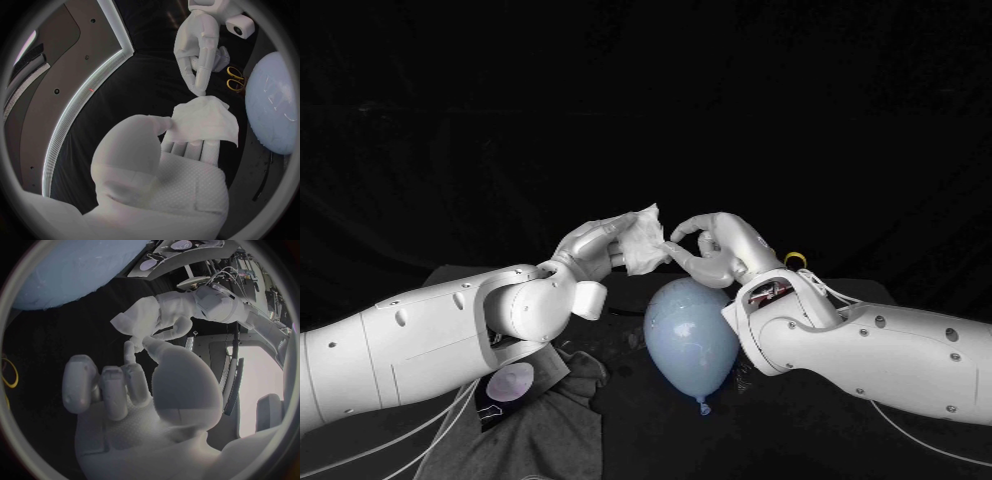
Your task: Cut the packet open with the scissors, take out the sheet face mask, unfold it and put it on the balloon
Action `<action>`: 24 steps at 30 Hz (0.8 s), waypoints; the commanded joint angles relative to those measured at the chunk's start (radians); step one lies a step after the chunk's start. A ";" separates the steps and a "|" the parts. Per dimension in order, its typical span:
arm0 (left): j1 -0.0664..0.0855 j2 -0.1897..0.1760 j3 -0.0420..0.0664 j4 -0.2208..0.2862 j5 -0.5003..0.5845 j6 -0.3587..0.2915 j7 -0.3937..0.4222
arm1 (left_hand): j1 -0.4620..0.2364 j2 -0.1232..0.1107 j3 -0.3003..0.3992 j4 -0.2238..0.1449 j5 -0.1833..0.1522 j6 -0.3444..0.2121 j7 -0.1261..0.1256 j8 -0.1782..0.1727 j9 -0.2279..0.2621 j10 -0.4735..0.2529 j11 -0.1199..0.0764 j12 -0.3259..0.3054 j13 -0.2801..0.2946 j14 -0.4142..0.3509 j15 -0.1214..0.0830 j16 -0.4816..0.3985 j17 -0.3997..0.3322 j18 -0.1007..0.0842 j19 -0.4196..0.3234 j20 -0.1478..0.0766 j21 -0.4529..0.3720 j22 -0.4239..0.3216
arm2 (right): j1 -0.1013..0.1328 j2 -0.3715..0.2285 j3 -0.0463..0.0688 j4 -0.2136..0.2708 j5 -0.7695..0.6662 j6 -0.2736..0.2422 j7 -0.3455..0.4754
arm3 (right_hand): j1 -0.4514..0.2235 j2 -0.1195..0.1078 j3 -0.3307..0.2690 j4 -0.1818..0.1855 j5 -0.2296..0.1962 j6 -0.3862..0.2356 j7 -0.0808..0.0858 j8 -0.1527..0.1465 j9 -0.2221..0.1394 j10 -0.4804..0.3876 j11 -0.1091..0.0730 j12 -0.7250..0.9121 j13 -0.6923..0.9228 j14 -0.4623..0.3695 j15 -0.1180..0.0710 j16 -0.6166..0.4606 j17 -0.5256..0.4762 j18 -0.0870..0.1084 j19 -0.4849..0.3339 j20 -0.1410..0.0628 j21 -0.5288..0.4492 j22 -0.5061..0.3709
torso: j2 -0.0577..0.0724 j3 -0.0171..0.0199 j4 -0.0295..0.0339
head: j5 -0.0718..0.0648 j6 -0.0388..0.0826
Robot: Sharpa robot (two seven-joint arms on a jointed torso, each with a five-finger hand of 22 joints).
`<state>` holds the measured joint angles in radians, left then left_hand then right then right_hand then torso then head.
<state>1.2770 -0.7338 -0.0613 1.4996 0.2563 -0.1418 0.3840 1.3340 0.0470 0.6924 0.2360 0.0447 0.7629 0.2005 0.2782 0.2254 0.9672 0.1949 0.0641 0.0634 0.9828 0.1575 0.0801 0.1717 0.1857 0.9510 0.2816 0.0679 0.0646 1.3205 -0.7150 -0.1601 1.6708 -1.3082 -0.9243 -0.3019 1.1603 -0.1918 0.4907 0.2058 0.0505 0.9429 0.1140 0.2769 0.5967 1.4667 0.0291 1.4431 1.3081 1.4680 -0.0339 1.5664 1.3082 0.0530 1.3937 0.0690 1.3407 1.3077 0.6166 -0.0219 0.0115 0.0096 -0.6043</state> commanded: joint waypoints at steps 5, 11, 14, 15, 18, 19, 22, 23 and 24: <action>0.002 0.004 0.001 0.004 -0.017 0.021 0.006 | -0.015 -0.004 -0.007 0.016 0.004 -0.004 -0.003 0.000 0.002 0.008 0.004 -0.001 0.000 0.010 0.003 -0.001 0.001 -0.003 -0.046 0.001 -0.005 -0.002 | 0.000 0.025 0.001 -0.019 0.026 0.021 0.039 | -0.003 -0.002 -0.022 0.010 -0.002 0.003 0.005 -0.012 -0.008 0.044 0.010 -0.006 0.191 0.103 0.008 0.004 0.263 0.014 0.000 0.011 -0.010 0.040 | 0.000 -0.0012 0.0004 | -0.002 -0.003; 0.002 0.005 0.001 0.004 -0.026 0.025 0.004 | -0.020 -0.003 -0.015 0.024 0.003 -0.010 -0.021 -0.004 0.002 0.007 0.008 -0.002 0.000 0.011 0.005 -0.001 0.001 -0.002 -0.054 0.002 -0.004 -0.001 | 0.000 0.036 0.001 -0.032 0.016 0.036 0.028 | 0.016 0.001 -0.035 0.010 -0.002 0.015 0.004 -0.016 -0.013 0.043 0.009 -0.006 0.191 0.103 0.008 0.004 0.263 0.015 -0.001 0.013 -0.012 0.040 | -0.001 -0.0015 0.0008 | -0.002 -0.002; 0.002 0.005 0.001 0.005 -0.029 0.026 0.003 | -0.022 -0.002 -0.021 0.028 0.004 -0.013 -0.028 -0.005 0.001 0.006 0.009 -0.002 0.000 0.013 0.005 -0.001 0.001 -0.002 -0.057 0.003 -0.003 -0.001 | 0.000 0.039 0.001 -0.035 0.009 0.032 0.024 | 0.042 0.014 -0.035 0.004 -0.002 0.035 -0.003 -0.011 -0.013 0.045 0.004 -0.003 0.193 0.103 0.005 0.004 0.263 0.014 0.002 0.012 -0.010 0.043 | 0.000 -0.0010 0.0001 | -0.001 -0.002; 0.002 0.005 0.001 0.005 -0.030 0.027 0.003 | -0.022 -0.002 -0.021 0.028 0.004 -0.013 -0.028 -0.005 0.001 0.006 0.009 -0.002 0.000 0.013 0.005 -0.001 0.001 -0.002 -0.057 0.003 -0.003 -0.001 | 0.000 0.040 0.001 -0.036 0.007 0.029 0.024 | 0.050 0.019 -0.034 0.001 -0.002 0.041 -0.005 -0.010 -0.013 0.045 0.002 -0.002 0.193 0.103 0.003 0.004 0.263 0.014 0.003 0.011 -0.009 0.044 | 0.000 -0.0010 0.0001 | -0.001 -0.002; 0.002 0.005 0.001 0.006 -0.031 0.028 0.002 | -0.023 -0.001 -0.023 0.028 0.004 -0.014 -0.030 -0.006 0.001 0.006 0.009 -0.002 0.000 0.015 0.005 0.000 0.001 -0.002 -0.056 0.003 -0.003 -0.001 | 0.000 0.042 0.001 -0.039 0.003 0.018 0.025 | 0.107 0.055 -0.017 -0.024 -0.002 0.075 -0.023 0.005 -0.010 0.051 -0.013 0.008 0.198 0.103 -0.008 0.004 0.263 0.013 0.009 0.003 -0.002 0.052 | 0.001 -0.0003 0.0001 | -0.001 -0.002; 0.002 0.004 0.001 0.006 -0.032 0.028 0.002 | -0.023 -0.001 -0.023 0.028 0.004 -0.014 -0.030 -0.006 0.001 0.006 0.009 -0.002 0.000 0.015 0.005 0.000 0.001 -0.002 -0.056 0.003 -0.003 -0.001 | 0.000 0.042 0.001 -0.039 0.000 0.016 0.025 | 0.116 0.061 -0.013 -0.029 -0.002 0.081 -0.027 0.008 -0.009 0.052 -0.016 0.009 0.199 0.103 -0.010 0.004 0.263 0.013 0.010 0.002 -0.001 0.053 | 0.001 -0.0002 0.0002 | -0.001 -0.002; 0.002 0.004 0.001 0.006 -0.033 0.026 0.006 | -0.023 -0.001 -0.023 0.029 0.004 -0.014 -0.031 -0.006 0.002 0.006 0.009 -0.002 0.000 0.015 0.005 0.000 0.002 -0.002 -0.057 0.003 -0.002 -0.001 | 0.000 0.042 0.001 -0.039 -0.010 0.020 0.018 | 0.146 0.073 -0.006 -0.048 -0.002 0.104 -0.041 0.024 -0.003 0.055 -0.028 0.013 0.201 0.103 -0.021 0.004 0.263 0.011 0.013 -0.008 0.002 0.057 | 0.000 -0.0003 -0.0007 | -0.002 -0.003; 0.002 0.004 0.001 0.006 -0.033 0.026 0.007 | -0.023 -0.001 -0.023 0.029 0.004 -0.014 -0.031 -0.006 0.002 0.006 0.009 -0.002 0.000 0.015 0.005 0.000 0.002 -0.002 -0.057 0.003 -0.002 -0.001 | 0.000 0.042 0.001 -0.039 -0.013 0.023 0.016 | 0.152 0.075 -0.005 -0.053 -0.002 0.106 -0.044 0.027 -0.001 0.055 -0.030 0.014 0.201 0.103 -0.023 0.004 0.263 0.012 0.013 -0.011 0.002 0.057 | 0.000 -0.0005 -0.0013 | -0.001 -0.003; 0.002 0.004 0.001 0.006 -0.033 0.026 0.008 | -0.023 -0.001 -0.023 0.029 0.004 -0.014 -0.031 -0.006 0.002 0.006 0.009 -0.002 0.000 0.015 0.005 0.000 0.002 -0.002 -0.057 0.003 -0.002 -0.001 | 0.000 0.041 0.001 -0.039 -0.017 0.026 0.012 | 0.161 0.076 -0.003 -0.059 -0.002 0.108 -0.046 0.029 0.000 0.055 -0.033 0.013 0.201 0.103 -0.026 0.004 0.263 0.011 0.014 -0.013 0.002 0.058 | 0.000 -0.0006 -0.0016 | -0.001 -0.003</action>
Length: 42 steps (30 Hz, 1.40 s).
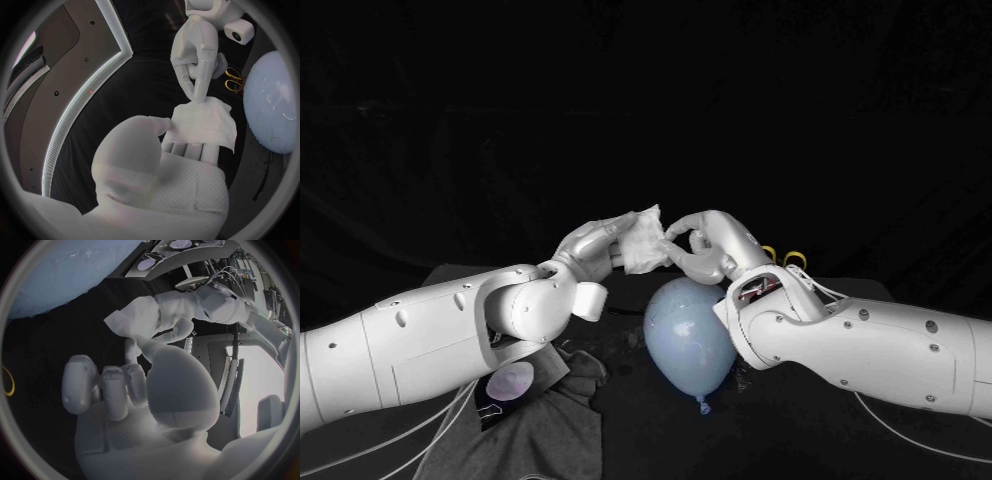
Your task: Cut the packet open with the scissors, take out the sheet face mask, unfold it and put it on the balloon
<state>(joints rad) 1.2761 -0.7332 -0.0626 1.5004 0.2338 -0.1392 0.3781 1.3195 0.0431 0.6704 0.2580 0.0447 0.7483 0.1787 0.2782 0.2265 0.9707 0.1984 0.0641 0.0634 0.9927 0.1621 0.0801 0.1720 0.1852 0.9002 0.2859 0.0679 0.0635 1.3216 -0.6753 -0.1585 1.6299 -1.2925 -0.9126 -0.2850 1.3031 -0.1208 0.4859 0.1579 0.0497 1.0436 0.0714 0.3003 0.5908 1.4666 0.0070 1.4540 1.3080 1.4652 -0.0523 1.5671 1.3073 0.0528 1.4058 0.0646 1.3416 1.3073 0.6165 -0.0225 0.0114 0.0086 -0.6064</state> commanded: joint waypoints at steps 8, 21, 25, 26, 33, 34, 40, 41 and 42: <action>0.003 0.004 0.003 0.005 -0.011 0.021 0.021 | -0.009 0.004 -0.003 0.007 0.004 0.001 -0.008 -0.006 0.001 0.003 0.005 -0.001 0.000 0.007 0.000 0.001 0.001 -0.001 -0.007 -0.002 -0.002 0.000 | -0.001 -0.006 -0.001 0.005 -0.051 0.035 -0.023 | 0.039 0.007 0.014 -0.032 -0.001 0.022 -0.014 0.026 0.016 0.063 -0.021 0.018 0.209 0.106 -0.016 0.004 0.263 0.010 0.005 -0.018 0.003 0.062 | -0.001 0.0003 -0.0005 | 0.000 -0.001; 0.003 0.002 0.003 -0.003 -0.009 0.012 0.032 | -0.008 0.007 -0.004 0.008 0.004 0.002 -0.004 -0.005 0.001 0.005 0.003 -0.001 0.000 0.009 -0.001 0.002 0.002 -0.001 -0.008 -0.002 -0.002 0.000 | -0.001 -0.023 -0.001 0.019 -0.049 0.045 -0.022 | 0.024 0.010 0.023 -0.024 -0.001 0.037 -0.024 0.060 0.035 0.067 -0.030 0.021 0.211 0.106 -0.025 0.004 0.263 0.009 0.009 -0.028 0.006 0.068 | 0.000 -0.0001 -0.0002 | 0.001 0.000; 0.003 0.001 0.003 -0.009 -0.009 0.002 0.036 | 0.004 0.020 -0.005 0.001 0.004 0.032 0.051 0.011 0.010 0.020 -0.011 0.002 0.001 0.012 -0.010 0.001 0.002 -0.001 -0.008 -0.002 0.001 0.001 | -0.001 -0.031 -0.001 0.024 -0.044 0.060 -0.023 | 0.015 -0.003 0.018 -0.020 -0.001 0.023 -0.023 0.060 0.037 0.063 -0.030 0.011 0.206 0.106 -0.026 0.004 0.263 0.010 0.005 -0.029 -0.001 0.063 | -0.001 -0.0001 -0.0002 | 0.002 -0.001; 0.003 0.001 0.003 -0.009 -0.009 0.000 0.037 | 0.006 0.023 -0.004 0.000 0.004 0.041 0.052 0.016 0.012 0.028 -0.012 0.005 0.002 0.013 -0.010 0.001 0.002 -0.001 -0.007 -0.002 0.002 0.001 | -0.001 -0.032 -0.001 0.024 -0.043 0.062 -0.023 | 0.011 -0.006 0.016 -0.017 -0.001 0.020 -0.023 0.059 0.036 0.061 -0.029 0.008 0.205 0.106 -0.026 0.004 0.263 0.010 0.004 -0.029 -0.002 0.062 | -0.001 -0.0001 -0.0002 | 0.002 -0.001; 0.003 0.000 0.003 -0.009 -0.009 -0.015 0.038 | 0.010 0.027 0.002 0.001 0.004 0.067 0.056 0.029 0.016 0.058 -0.014 0.008 0.003 0.016 -0.011 0.001 0.002 0.000 0.004 -0.003 0.005 0.002 | -0.001 -0.041 -0.001 0.030 -0.037 0.076 -0.021 | 0.004 -0.012 0.012 -0.012 -0.001 0.014 -0.021 0.059 0.036 0.060 -0.028 0.005 0.203 0.106 -0.025 0.004 0.263 0.011 0.003 -0.029 -0.005 0.061 | 0.000 0.0001 -0.0001 | 0.005 -0.001; 0.003 0.000 0.003 -0.009 -0.009 -0.017 0.038 | 0.011 0.027 0.003 0.001 0.004 0.069 0.056 0.030 0.017 0.061 -0.014 0.008 0.003 0.017 -0.011 0.001 0.002 0.000 0.013 -0.003 0.007 0.003 | -0.001 -0.042 -0.001 0.031 -0.035 0.076 -0.019 | 0.008 -0.011 0.015 -0.014 -0.001 0.013 -0.022 0.059 0.036 0.059 -0.028 0.004 0.203 0.106 -0.025 0.004 0.263 0.011 0.004 -0.029 -0.004 0.062 | 0.000 0.0002 -0.0002 | 0.005 -0.001; 0.003 -0.001 0.003 -0.008 -0.009 -0.030 0.034 | 0.015 0.028 0.009 0.000 0.004 0.077 0.056 0.034 0.018 0.072 -0.015 0.007 0.002 0.025 -0.014 0.005 0.003 0.001 0.030 -0.006 0.013 0.005 | -0.001 -0.049 -0.001 0.037 -0.018 0.072 -0.003 | 0.001 -0.019 0.011 -0.009 -0.001 -0.002 -0.015 0.053 0.033 0.054 -0.023 -0.007 0.197 0.106 -0.022 0.004 0.263 0.012 -0.001 -0.028 -0.011 0.057 | 0.000 0.0001 -0.0003 | 0.006 -0.002; 0.003 -0.001 0.003 -0.007 -0.009 -0.034 0.032 | 0.018 0.027 0.013 0.000 0.004 0.081 0.057 0.036 0.018 0.078 -0.016 0.005 0.001 0.033 -0.015 0.008 0.004 0.002 0.043 -0.010 0.019 0.007 | -0.001 -0.049 -0.001 0.037 -0.009 0.070 0.006 | -0.016 -0.028 0.000 0.003 -0.001 -0.013 -0.007 0.047 0.030 0.044 -0.017 -0.030 0.186 0.106 -0.018 0.004 0.263 0.013 -0.004 -0.026 -0.018 0.052 | 0.000 0.0001 -0.0002 | 0.006 -0.002; 0.003 -0.001 0.003 -0.007 -0.009 -0.036 0.031 | 0.018 0.027 0.014 -0.001 0.004 0.082 0.057 0.036 0.018 0.080 -0.016 0.005 0.001 0.034 -0.016 0.008 0.005 0.002 0.046 -0.011 0.021 0.007 | -0.001 -0.050 -0.001 0.038 -0.006 0.069 0.010 | -0.027 -0.035 -0.007 0.011 -0.001 -0.022 -0.002 0.041 0.027 0.034 -0.013 -0.054 0.173 0.106 -0.014 0.004 0.263 0.014 -0.008 -0.024 -0.023 0.048 | 0.000 0.0001 0.0000 | 0.006 -0.002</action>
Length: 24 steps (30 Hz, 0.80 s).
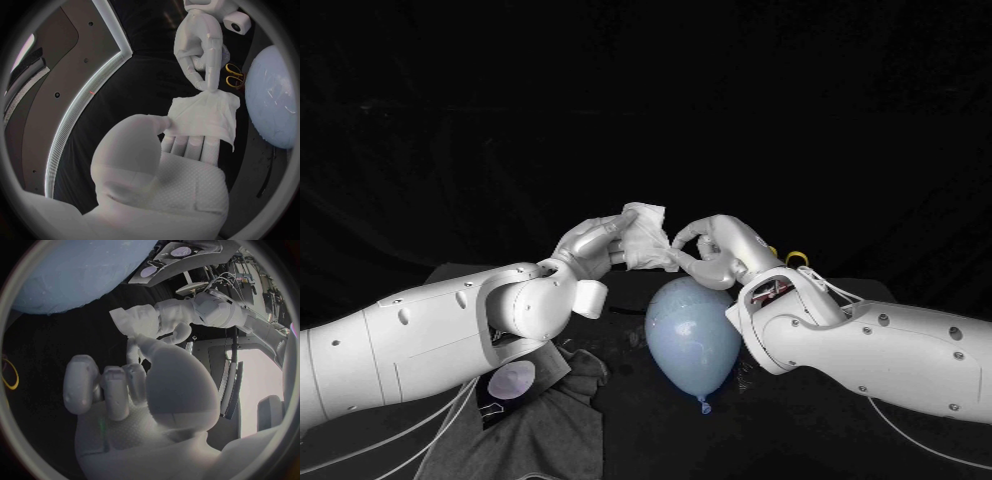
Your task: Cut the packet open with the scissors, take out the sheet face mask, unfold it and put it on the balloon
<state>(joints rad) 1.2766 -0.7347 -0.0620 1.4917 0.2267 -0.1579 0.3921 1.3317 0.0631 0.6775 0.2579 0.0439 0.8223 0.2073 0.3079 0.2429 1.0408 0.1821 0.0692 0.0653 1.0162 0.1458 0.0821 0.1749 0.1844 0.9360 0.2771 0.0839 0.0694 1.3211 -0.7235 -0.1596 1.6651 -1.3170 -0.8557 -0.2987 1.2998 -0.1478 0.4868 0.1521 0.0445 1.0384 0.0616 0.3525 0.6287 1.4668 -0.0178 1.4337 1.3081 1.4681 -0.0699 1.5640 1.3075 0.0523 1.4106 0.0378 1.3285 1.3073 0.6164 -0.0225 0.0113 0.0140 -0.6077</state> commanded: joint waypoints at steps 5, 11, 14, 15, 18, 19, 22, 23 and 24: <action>0.002 0.001 0.002 0.004 -0.003 -0.023 0.012 | 0.009 0.007 0.011 -0.001 0.005 0.014 0.029 0.010 0.002 0.017 0.000 0.000 0.000 0.016 -0.001 0.008 0.003 0.003 0.020 -0.006 0.009 0.001 | -0.001 -0.003 0.000 0.003 0.043 0.004 0.056 | -0.061 -0.033 -0.047 0.056 0.005 -0.058 0.035 -0.043 -0.030 -0.025 0.036 -0.158 0.108 0.103 0.024 0.007 0.263 0.021 -0.035 0.019 -0.044 0.023 | -0.001 0.0002 0.0000 | 0.000 -0.001; 0.002 0.001 0.002 0.006 -0.002 -0.020 0.010 | 0.009 0.008 0.015 0.001 0.005 0.012 0.029 0.008 0.001 0.016 0.001 -0.003 -0.001 0.017 -0.001 0.008 0.003 0.003 0.027 -0.009 0.013 0.002 | -0.001 -0.010 0.000 0.006 0.036 0.005 0.075 | -0.036 -0.036 -0.054 0.051 0.006 -0.065 0.040 -0.052 -0.038 -0.042 0.041 -0.194 0.088 0.103 0.030 0.007 0.263 0.024 -0.041 0.027 -0.055 0.017 | -0.001 -0.0001 0.0000 | 0.001 -0.001; 0.002 0.000 0.002 0.008 -0.001 -0.016 0.010 | 0.008 0.009 0.019 0.007 0.005 0.005 0.030 0.005 -0.001 0.010 0.002 -0.007 -0.002 0.016 0.000 0.006 0.002 0.003 0.052 -0.018 0.025 0.004 | -0.001 -0.015 0.000 0.008 0.023 0.007 0.082 | -0.015 -0.036 -0.054 0.041 0.007 -0.064 0.041 -0.055 -0.042 -0.041 0.042 -0.193 0.087 0.103 0.031 0.007 0.263 0.024 -0.040 0.030 -0.056 0.018 | 0.000 -0.0004 -0.0003 | 0.002 -0.001; 0.002 0.000 0.002 0.008 0.000 -0.015 0.010 | 0.008 0.010 0.020 0.008 0.005 0.003 0.030 0.004 -0.001 0.008 0.002 -0.007 -0.002 0.016 0.000 0.006 0.002 0.003 0.056 -0.020 0.026 0.004 | -0.001 -0.016 0.000 0.008 0.019 0.007 0.089 | -0.004 -0.034 -0.051 0.035 0.008 -0.063 0.041 -0.056 -0.043 -0.040 0.042 -0.192 0.088 0.103 0.031 0.007 0.263 0.024 -0.039 0.031 -0.055 0.019 | 0.000 -0.0003 -0.0003 | 0.003 -0.002; 0.002 0.000 0.002 0.010 0.004 -0.009 0.011 | 0.007 0.013 0.023 0.012 0.005 -0.005 0.031 0.001 -0.003 -0.002 0.003 -0.008 -0.003 0.015 0.000 0.004 0.001 0.003 0.072 -0.025 0.032 0.003 | -0.002 -0.018 -0.001 0.011 -0.011 -0.004 0.130 | 0.068 -0.017 -0.015 -0.012 0.028 -0.064 0.043 -0.067 -0.054 -0.026 0.042 -0.157 0.105 0.103 0.030 0.007 0.263 0.024 -0.037 0.032 -0.054 0.023 | 0.000 0.0002 -0.0001 | 0.003 -0.001; 0.002 0.000 0.002 0.011 0.005 -0.008 0.010 | 0.007 0.013 0.024 0.013 0.005 -0.007 0.031 0.001 -0.004 -0.005 0.004 -0.008 -0.003 0.013 0.000 0.002 0.001 0.003 0.079 -0.027 0.035 0.003 | -0.003 -0.020 -0.001 0.014 -0.028 -0.011 0.144 | 0.081 -0.017 -0.004 -0.025 0.044 -0.062 0.047 -0.072 -0.059 -0.019 0.045 -0.140 0.114 0.103 0.033 0.007 0.263 0.023 -0.034 0.033 -0.051 0.026 | 0.000 0.0003 0.0005 | 0.003 -0.003; 0.002 -0.001 0.002 0.013 0.006 0.000 0.006 | 0.005 0.017 0.025 0.018 0.005 -0.017 0.030 -0.001 -0.005 -0.018 0.005 -0.008 -0.003 -0.001 0.002 -0.006 -0.003 0.002 0.101 -0.032 0.043 0.003 | -0.007 -0.025 -0.001 0.023 -0.087 -0.029 0.169 | 0.103 -0.021 0.020 -0.056 0.071 -0.063 0.054 -0.087 -0.071 -0.004 0.051 -0.102 0.134 0.103 0.038 0.007 0.263 0.021 -0.028 0.037 -0.042 0.036 | 0.000 0.0004 0.0006 | 0.004 -0.003; 0.002 -0.001 0.002 0.014 0.006 0.004 0.003 | 0.004 0.017 0.024 0.020 0.005 -0.020 0.030 -0.002 -0.005 -0.022 0.005 -0.008 -0.003 -0.006 0.002 -0.009 -0.004 0.002 0.108 -0.033 0.045 0.002 | -0.009 -0.026 -0.001 0.026 -0.110 -0.034 0.174 | 0.106 -0.023 0.025 -0.064 0.072 -0.060 0.056 -0.091 -0.075 0.001 0.052 -0.088 0.142 0.103 0.040 0.007 0.263 0.020 -0.026 0.038 -0.039 0.039 | 0.000 0.0003 0.0002 | 0.004 -0.004; 0.002 -0.002 0.002 0.014 0.006 0.006 0.000 | 0.002 0.019 0.022 0.023 0.005 -0.026 0.029 -0.003 -0.006 -0.028 0.006 -0.008 -0.003 -0.012 0.003 -0.012 -0.005 0.002 0.118 -0.035 0.048 0.002 | -0.010 -0.028 -0.001 0.028 -0.130 -0.036 0.178 | 0.104 -0.028 0.026 -0.067 0.068 -0.058 0.057 -0.093 -0.077 0.006 0.054 -0.078 0.147 0.103 0.041 0.007 0.263 0.019 -0.024 0.039 -0.036 0.042 | 0.000 0.0002 0.0000 | 0.004 -0.004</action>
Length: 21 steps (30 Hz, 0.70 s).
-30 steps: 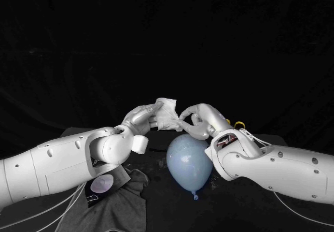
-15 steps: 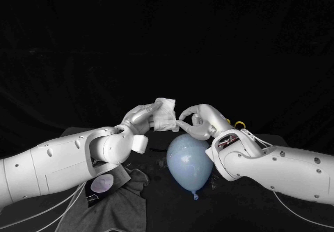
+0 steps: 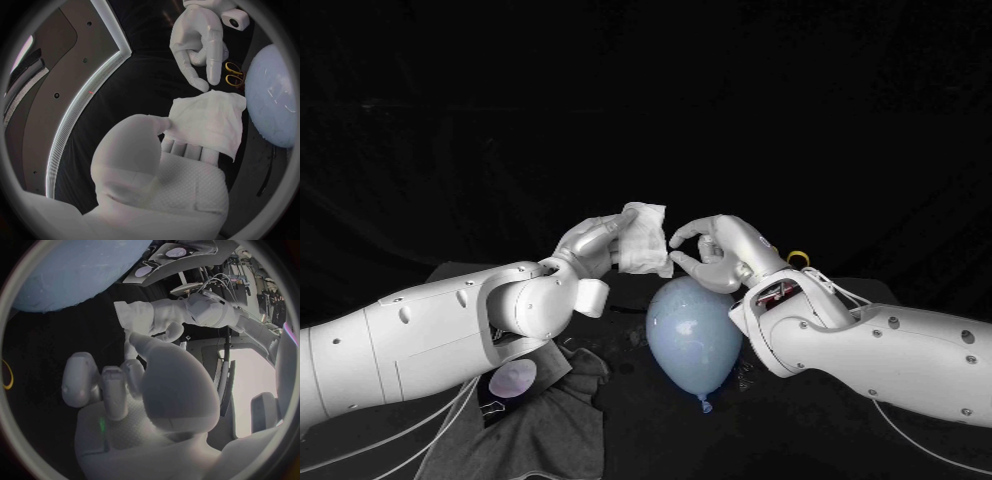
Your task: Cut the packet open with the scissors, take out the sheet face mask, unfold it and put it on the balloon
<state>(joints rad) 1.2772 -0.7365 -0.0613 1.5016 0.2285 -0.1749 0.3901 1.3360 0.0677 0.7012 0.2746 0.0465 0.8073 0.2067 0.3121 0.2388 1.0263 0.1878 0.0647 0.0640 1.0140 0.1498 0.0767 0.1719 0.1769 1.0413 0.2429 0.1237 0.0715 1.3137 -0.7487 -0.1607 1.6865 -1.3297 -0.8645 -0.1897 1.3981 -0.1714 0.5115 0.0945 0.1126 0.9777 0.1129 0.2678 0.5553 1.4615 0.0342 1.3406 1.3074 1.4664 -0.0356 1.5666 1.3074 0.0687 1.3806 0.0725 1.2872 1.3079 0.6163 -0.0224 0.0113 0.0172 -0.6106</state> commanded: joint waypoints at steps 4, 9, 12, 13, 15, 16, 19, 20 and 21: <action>0.002 0.000 0.002 0.006 0.004 0.029 -0.006 | -0.007 0.020 -0.010 0.010 0.002 -0.023 0.027 -0.007 -0.002 -0.027 0.000 -0.004 -0.002 -0.022 -0.001 -0.010 -0.005 0.009 0.034 -0.004 0.014 -0.001 | -0.008 -0.008 0.000 0.012 -0.171 -0.034 0.079 | -0.007 -0.013 0.003 -0.014 -0.018 0.004 0.008 -0.018 -0.012 0.014 0.004 0.024 0.153 0.104 0.009 0.004 0.263 0.002 0.008 0.008 0.008 0.045 | 0.000 -0.0003 -0.0011 | 0.001 -0.002; 0.002 -0.002 0.002 0.010 0.002 0.037 -0.016 | -0.011 0.025 -0.018 0.012 0.002 -0.031 0.026 -0.006 -0.001 -0.036 0.001 -0.004 -0.002 -0.026 -0.002 -0.010 -0.006 0.009 0.045 -0.005 0.015 -0.003 | -0.017 -0.012 0.000 0.018 -0.216 -0.039 0.086 | -0.010 -0.018 0.006 -0.020 -0.028 0.004 0.010 -0.027 -0.019 0.016 0.006 0.030 0.156 0.104 0.010 0.004 0.263 0.002 0.009 0.009 0.009 0.047 | 0.000 0.0004 0.0004 | 0.001 -0.002; 0.002 -0.003 0.002 0.012 0.002 0.040 -0.018 | -0.014 0.032 -0.025 0.012 0.002 -0.039 0.027 -0.004 -0.001 -0.047 0.001 -0.004 -0.001 -0.027 -0.003 -0.008 -0.006 0.009 0.061 -0.008 0.019 -0.003 | -0.020 -0.013 0.000 0.020 -0.224 -0.043 0.088 | -0.011 -0.018 0.007 -0.021 -0.030 0.004 0.010 -0.028 -0.020 0.016 0.006 0.031 0.157 0.104 0.011 0.004 0.263 0.002 0.008 0.009 0.008 0.047 | 0.000 0.0002 0.0000 | 0.001 -0.002; 0.002 -0.003 0.002 0.013 0.002 0.041 -0.019 | -0.014 0.033 -0.026 0.012 0.002 -0.040 0.027 -0.003 -0.001 -0.047 0.001 -0.004 -0.001 -0.027 -0.003 -0.008 -0.006 0.009 0.062 -0.008 0.019 -0.003 | -0.020 -0.014 0.000 0.021 -0.225 -0.043 0.088 | -0.012 -0.019 0.007 -0.021 -0.031 0.004 0.011 -0.030 -0.022 0.017 0.007 0.032 0.157 0.104 0.011 0.004 0.263 0.002 0.009 0.010 0.010 0.048 | 0.000 0.0000 -0.0004 | 0.002 -0.003; 0.002 -0.003 0.002 0.013 0.002 0.042 -0.021 | -0.014 0.035 -0.028 0.012 0.002 -0.042 0.027 -0.002 0.000 -0.050 0.002 -0.003 -0.001 -0.028 -0.003 -0.008 -0.006 0.009 0.069 -0.009 0.021 -0.003 | -0.021 -0.015 0.000 0.022 -0.226 -0.044 0.087 | -0.014 -0.019 0.008 -0.021 -0.033 0.004 0.011 -0.031 -0.023 0.016 0.007 0.032 0.157 0.104 0.011 0.004 0.263 0.002 0.009 0.010 0.010 0.048 | 0.000 -0.0002 -0.0008 | 0.001 -0.003; 0.002 -0.003 0.002 0.014 0.001 0.042 -0.021 | -0.014 0.037 -0.031 0.011 0.002 -0.046 0.026 0.000 0.001 -0.053 0.001 -0.003 -0.001 -0.028 -0.004 -0.007 -0.006 0.010 0.082 -0.012 0.025 -0.002 | -0.021 -0.015 0.000 0.022 -0.227 -0.044 0.087 | -0.016 -0.019 0.008 -0.021 -0.034 0.004 0.012 -0.033 -0.024 0.017 0.007 0.033 0.157 0.104 0.012 0.004 0.263 0.002 0.009 0.010 0.010 0.048 | 0.000 -0.0002 -0.0010 | 0.000 -0.003; 0.002 -0.003 0.002 0.015 0.001 0.046 -0.022 | -0.012 0.043 -0.037 0.009 0.002 -0.054 0.026 0.005 0.003 -0.059 0.001 -0.002 -0.001 -0.029 -0.008 -0.006 -0.006 0.009 0.118 -0.018 0.037 -0.001 | -0.022 -0.012 0.000 0.020 -0.227 -0.039 0.080 | -0.023 -0.021 0.009 -0.021 -0.042 0.001 0.014 -0.040 -0.030 0.015 0.010 0.030 0.156 0.104 0.014 0.004 0.263 0.003 0.007 0.012 0.007 0.047 | 0.000 -0.0003 -0.0002 | 0.000 -0.004; 0.002 -0.003 0.002 0.016 0.001 0.047 -0.022 | -0.012 0.043 -0.038 0.009 0.002 -0.055 0.027 0.006 0.003 -0.059 0.001 -0.002 -0.001 -0.029 -0.008 -0.006 -0.006 0.009 0.119 -0.018 0.037 -0.001 | -0.022 -0.011 0.000 0.019 -0.227 -0.038 0.077 | -0.025 -0.021 0.009 -0.021 -0.045 0.001 0.015 -0.042 -0.032 0.014 0.010 0.029 0.155 0.104 0.014 0.004 0.263 0.002 0.008 0.012 0.007 0.048 | 0.000 -0.0001 0.0003 | 0.000 -0.004; 0.002 -0.003 0.002 0.016 0.001 0.047 -0.022 | -0.012 0.043 -0.038 0.009 0.002 -0.055 0.027 0.006 0.003 -0.059 0.001 -0.002 -0.001 -0.029 -0.008 -0.006 -0.006 0.009 0.119 -0.018 0.037 -0.001 | -0.022 -0.010 0.000 0.018 -0.227 -0.037 0.075 | -0.026 -0.021 0.009 -0.021 -0.046 0.000 0.015 -0.044 -0.033 0.013 0.011 0.027 0.154 0.104 0.015 0.004 0.263 0.003 0.007 0.013 0.006 0.047 | 0.000 0.0000 0.0007 | 0.000 -0.004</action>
<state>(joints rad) 1.2772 -0.7405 -0.0613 1.5139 0.2287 -0.1546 0.3675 1.3229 0.1045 0.6676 0.2828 0.0466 0.7586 0.1966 0.3154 0.2408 0.9737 0.1877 0.0648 0.0640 0.9931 0.1434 0.0722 0.1671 0.1766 1.1564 0.2236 0.1578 0.0696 1.2920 -0.7608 -0.1610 1.7049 -1.5241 -0.8962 -0.1205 1.3806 -0.1911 0.5211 0.0780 0.0714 0.9780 0.1224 0.2269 0.5230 1.4666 0.0394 1.3671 1.3081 1.4663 -0.0285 1.5673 1.3082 0.0682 1.3875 0.0793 1.2914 1.3079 0.6165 -0.0223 0.0109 0.0175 -0.6140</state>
